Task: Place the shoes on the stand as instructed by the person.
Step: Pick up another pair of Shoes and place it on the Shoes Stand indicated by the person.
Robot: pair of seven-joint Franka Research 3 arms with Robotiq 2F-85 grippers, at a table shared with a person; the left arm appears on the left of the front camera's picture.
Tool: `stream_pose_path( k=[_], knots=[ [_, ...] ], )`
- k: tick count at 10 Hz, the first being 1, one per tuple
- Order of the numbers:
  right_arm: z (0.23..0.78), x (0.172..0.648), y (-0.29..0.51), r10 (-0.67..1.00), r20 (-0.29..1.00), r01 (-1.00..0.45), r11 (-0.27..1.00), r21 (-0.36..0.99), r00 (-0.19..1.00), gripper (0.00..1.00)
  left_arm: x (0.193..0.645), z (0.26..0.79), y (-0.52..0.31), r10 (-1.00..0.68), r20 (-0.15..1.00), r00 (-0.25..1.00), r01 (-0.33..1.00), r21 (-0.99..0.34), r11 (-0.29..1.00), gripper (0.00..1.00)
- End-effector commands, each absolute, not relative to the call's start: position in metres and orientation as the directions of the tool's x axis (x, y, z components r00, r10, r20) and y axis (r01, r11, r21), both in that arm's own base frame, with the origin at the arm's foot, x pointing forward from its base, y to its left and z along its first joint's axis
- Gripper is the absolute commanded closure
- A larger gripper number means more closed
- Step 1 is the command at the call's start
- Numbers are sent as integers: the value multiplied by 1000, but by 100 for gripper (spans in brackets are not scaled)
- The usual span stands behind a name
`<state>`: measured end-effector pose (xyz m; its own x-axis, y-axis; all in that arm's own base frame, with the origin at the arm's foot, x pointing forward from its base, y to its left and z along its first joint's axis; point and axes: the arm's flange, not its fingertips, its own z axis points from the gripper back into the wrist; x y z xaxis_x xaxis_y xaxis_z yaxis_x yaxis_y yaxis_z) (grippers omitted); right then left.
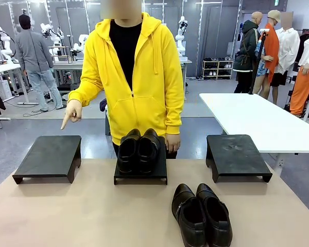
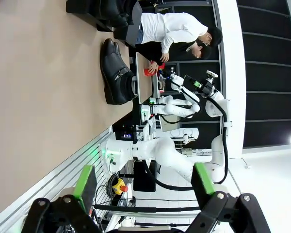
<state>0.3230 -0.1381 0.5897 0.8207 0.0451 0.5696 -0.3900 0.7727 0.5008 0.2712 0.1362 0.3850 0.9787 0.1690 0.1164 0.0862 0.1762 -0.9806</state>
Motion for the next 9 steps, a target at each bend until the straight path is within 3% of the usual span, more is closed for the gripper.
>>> stream_pose_path(
  k=[1,9],
  knots=[
    [590,323,-139,52,584,-409,764,499,810,0,270,388,136,165,122,979,94,-981,169,0],
    [590,323,-139,52,584,-409,764,499,810,0,270,388,136,165,122,979,94,-981,169,0]
  ],
)
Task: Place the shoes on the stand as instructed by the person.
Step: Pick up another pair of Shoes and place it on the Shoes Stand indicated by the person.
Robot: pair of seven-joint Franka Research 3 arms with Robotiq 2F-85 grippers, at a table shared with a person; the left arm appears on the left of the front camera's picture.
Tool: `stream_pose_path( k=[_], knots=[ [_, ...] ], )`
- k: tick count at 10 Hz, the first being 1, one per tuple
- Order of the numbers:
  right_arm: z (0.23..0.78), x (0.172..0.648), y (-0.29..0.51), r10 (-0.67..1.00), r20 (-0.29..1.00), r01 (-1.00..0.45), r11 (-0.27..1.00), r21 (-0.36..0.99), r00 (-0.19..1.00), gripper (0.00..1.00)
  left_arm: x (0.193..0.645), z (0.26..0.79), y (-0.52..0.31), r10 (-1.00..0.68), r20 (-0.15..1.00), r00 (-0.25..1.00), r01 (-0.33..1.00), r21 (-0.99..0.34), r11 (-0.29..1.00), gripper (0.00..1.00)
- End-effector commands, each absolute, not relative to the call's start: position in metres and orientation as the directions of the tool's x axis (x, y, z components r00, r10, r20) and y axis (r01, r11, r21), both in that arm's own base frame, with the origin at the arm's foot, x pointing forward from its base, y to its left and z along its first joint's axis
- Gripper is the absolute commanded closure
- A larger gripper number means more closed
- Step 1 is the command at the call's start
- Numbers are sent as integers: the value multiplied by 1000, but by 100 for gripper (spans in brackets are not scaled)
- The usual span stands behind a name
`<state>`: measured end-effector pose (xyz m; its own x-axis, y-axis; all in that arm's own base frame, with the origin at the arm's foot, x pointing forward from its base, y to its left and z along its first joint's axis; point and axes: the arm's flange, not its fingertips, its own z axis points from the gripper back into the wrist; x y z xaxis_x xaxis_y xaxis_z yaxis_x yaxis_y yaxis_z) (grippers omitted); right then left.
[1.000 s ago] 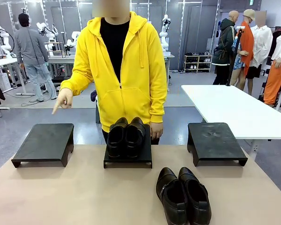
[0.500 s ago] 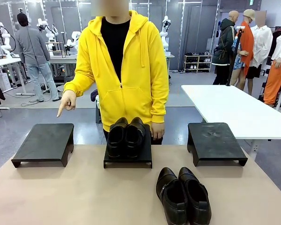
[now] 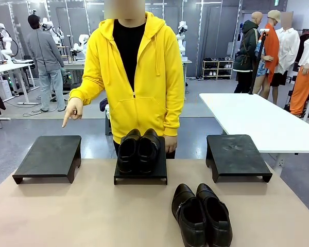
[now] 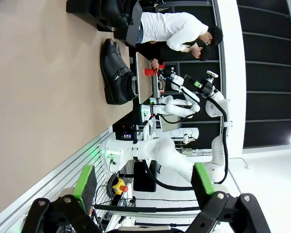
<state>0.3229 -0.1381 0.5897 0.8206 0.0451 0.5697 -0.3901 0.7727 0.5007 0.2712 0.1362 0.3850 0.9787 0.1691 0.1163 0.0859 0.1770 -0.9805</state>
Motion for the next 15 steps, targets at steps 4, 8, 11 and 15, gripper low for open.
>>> stream_pose_path(
  k=[4,8,11,15],
  knots=[
    [590,323,-139,52,584,-409,764,499,810,0,311,430,80,32,164,986,150,-950,275,0],
    [590,323,-139,52,584,-409,764,499,810,0,365,510,-34,-70,124,990,143,-877,460,0],
    [590,323,-139,52,584,-409,764,499,810,0,392,554,-151,-175,77,982,175,-734,657,0],
    [590,323,-139,52,584,-409,764,499,810,0,393,568,-296,-178,14,984,157,-544,824,0]
  ],
)
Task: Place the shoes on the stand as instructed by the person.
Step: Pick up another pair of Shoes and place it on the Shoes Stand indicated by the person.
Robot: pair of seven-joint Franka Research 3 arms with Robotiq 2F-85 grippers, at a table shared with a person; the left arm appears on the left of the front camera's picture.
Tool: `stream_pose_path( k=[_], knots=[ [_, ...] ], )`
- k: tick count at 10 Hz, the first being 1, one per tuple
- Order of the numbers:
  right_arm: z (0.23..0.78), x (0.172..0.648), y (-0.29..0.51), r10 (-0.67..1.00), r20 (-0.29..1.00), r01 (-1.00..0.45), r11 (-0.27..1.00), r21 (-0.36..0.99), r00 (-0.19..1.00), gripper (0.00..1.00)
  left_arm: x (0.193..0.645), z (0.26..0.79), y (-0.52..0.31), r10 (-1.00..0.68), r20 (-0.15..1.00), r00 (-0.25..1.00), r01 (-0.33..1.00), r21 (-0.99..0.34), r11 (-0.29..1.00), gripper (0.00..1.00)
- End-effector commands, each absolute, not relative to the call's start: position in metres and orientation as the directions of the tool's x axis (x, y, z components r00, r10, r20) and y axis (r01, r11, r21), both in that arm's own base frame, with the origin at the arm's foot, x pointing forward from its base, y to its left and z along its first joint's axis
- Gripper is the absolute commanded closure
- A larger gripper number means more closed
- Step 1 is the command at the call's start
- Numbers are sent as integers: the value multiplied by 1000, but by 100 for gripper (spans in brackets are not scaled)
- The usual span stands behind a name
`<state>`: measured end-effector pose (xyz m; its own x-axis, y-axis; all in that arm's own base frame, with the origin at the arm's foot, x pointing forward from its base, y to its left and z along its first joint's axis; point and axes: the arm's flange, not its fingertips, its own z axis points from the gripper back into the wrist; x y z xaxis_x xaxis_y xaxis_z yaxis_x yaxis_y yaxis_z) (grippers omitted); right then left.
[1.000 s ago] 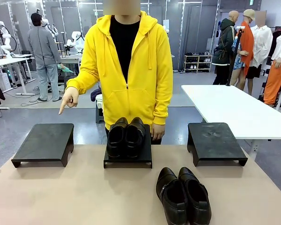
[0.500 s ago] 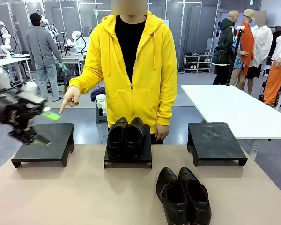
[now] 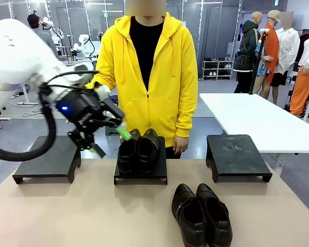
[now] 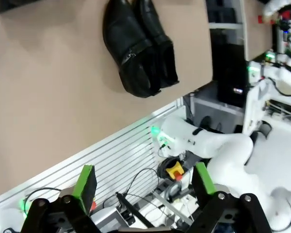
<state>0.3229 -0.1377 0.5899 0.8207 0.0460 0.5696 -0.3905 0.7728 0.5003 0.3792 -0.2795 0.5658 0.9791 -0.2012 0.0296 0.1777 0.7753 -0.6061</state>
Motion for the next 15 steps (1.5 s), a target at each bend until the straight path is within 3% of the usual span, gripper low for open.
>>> stream_pose_path(
  k=[1,7,9,10,15],
  knots=[
    [590,323,-139,52,584,-409,764,499,810,0,393,566,-332,-159,18,987,148,-483,863,0],
    [590,323,-139,52,584,-409,764,499,810,0,380,527,-457,-97,165,981,129,-193,973,0],
    [590,323,-139,52,584,-409,764,499,810,0,376,527,-453,-109,212,971,160,-237,958,0],
    [590,323,-139,52,584,-409,764,499,810,0,372,519,-449,-122,153,981,151,-197,969,0],
    [590,323,-139,52,584,-409,764,499,810,0,372,519,-449,-122,153,981,151,-197,969,0]
  ],
)
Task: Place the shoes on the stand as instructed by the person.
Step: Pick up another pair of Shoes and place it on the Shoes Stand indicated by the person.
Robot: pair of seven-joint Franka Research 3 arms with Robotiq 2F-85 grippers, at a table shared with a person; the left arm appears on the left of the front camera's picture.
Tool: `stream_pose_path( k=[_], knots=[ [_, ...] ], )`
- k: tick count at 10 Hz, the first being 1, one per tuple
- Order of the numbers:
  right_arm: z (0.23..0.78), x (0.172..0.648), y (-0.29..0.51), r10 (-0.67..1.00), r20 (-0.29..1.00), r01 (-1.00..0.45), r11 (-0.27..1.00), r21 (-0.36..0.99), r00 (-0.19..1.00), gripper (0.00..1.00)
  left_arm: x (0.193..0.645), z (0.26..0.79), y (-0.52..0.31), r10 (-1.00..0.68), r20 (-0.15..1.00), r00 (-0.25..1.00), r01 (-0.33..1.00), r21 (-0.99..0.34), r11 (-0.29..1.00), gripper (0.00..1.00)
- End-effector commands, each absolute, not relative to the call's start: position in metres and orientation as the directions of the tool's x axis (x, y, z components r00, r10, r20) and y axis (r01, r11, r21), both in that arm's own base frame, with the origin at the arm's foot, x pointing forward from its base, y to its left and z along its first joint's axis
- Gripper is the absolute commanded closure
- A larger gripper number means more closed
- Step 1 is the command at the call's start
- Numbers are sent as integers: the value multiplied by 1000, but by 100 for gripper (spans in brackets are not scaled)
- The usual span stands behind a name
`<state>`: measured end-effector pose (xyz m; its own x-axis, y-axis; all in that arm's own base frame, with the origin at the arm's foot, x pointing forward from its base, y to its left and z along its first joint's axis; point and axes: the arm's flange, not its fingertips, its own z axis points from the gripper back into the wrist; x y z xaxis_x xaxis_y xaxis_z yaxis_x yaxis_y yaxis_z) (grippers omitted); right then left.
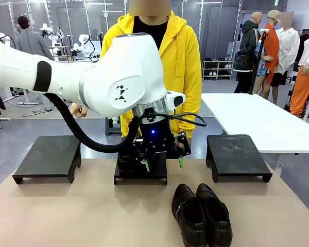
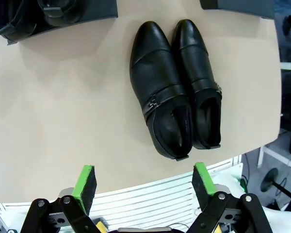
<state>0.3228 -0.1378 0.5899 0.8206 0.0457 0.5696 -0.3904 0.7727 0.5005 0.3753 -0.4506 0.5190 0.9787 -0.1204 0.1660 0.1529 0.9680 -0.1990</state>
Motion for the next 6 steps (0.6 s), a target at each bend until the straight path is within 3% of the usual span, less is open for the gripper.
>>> stream_pose_path(
  k=[1,3,6],
  knots=[
    [590,323,-139,52,584,-409,764,499,810,0,372,519,-449,-122,153,981,151,-197,969,0],
    [590,323,-139,52,584,-409,764,499,810,0,379,522,-488,-106,136,985,133,-205,970,0],
    [590,323,-139,52,584,-409,764,499,810,0,379,514,-544,-111,90,990,120,-96,988,0]
  ],
)
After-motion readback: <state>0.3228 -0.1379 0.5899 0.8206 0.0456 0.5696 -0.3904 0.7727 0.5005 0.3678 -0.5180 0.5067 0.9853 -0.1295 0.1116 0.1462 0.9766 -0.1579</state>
